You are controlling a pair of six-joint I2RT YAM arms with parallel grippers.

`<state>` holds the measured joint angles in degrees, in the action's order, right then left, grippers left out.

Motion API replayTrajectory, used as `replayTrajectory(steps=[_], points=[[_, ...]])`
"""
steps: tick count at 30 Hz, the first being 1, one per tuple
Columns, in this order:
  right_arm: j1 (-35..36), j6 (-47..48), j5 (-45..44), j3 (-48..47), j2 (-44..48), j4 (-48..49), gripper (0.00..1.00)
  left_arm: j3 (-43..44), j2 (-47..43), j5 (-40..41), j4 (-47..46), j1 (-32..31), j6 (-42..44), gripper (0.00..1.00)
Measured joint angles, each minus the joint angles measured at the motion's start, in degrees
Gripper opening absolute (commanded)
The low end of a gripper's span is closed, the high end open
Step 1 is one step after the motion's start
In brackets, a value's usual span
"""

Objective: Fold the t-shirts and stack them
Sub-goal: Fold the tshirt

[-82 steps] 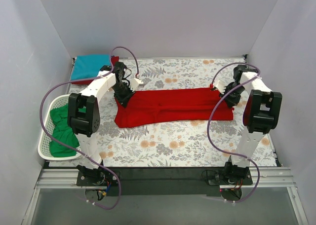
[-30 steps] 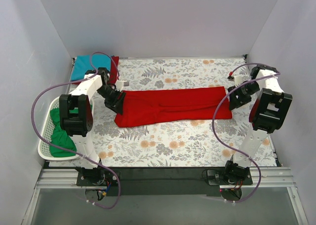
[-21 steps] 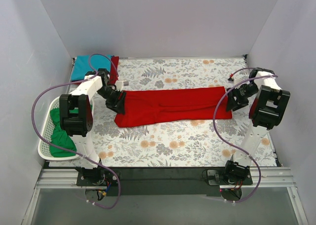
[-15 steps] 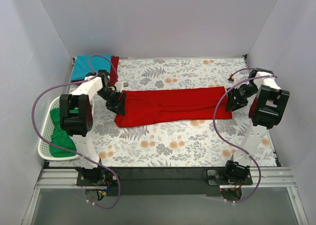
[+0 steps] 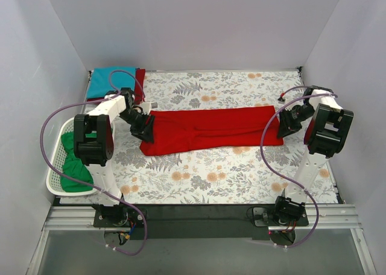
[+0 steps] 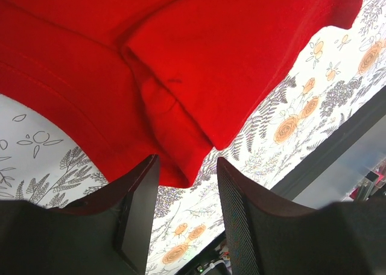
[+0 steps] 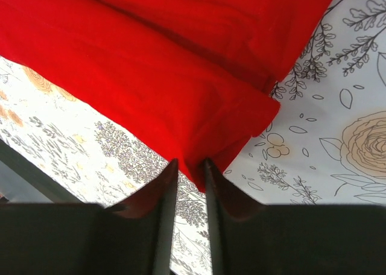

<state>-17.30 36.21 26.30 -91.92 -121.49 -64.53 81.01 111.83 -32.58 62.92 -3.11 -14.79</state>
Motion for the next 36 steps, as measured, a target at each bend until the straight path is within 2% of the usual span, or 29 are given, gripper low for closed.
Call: replayTrajectory(steps=[12, 16, 19, 20, 23, 24, 27, 36], points=[[-0.35, -0.02, -0.31, 1.18, 0.04, 0.09, 0.13, -2.49, 0.59, 0.31, 0.02, 0.02, 0.96, 0.41], [-0.37, -0.02, -0.61, 2.05, 0.04, 0.09, 0.09, -2.51, 1.31, 0.44, 0.0, 0.0, 1.09, 0.38], [-0.37, 0.02, -0.68, 2.21, 0.04, 0.15, 0.02, -2.54, 1.4, 0.39, 0.04, 0.02, 1.29, 0.3], [-0.37, 0.0, -0.7, 2.21, 0.07, 0.13, 0.01, -2.54, 1.4, 0.37, 0.04, 0.0, 1.46, 0.24], [-0.37, 0.0, -0.76, 2.36, 0.07, 0.13, 0.01, -2.54, 1.44, 0.33, 0.31, 0.0, 1.79, 0.16], [-0.37, -0.02, -0.87, 2.47, 0.15, 0.15, 0.01, -2.54, 1.44, 0.33, 0.35, 0.0, 1.95, 0.1], [-0.44, 0.0, -1.07, 2.56, 0.52, 0.11, 0.01, -2.54, 1.44, 0.22, 0.76, 0.0, 2.12, 0.0], [-2.16, 0.48, -2.16, 2.6, 2.12, -0.02, 0.01, -0.76, 1.44, 0.2, 3.08, 0.31, 3.13, 0.0]])
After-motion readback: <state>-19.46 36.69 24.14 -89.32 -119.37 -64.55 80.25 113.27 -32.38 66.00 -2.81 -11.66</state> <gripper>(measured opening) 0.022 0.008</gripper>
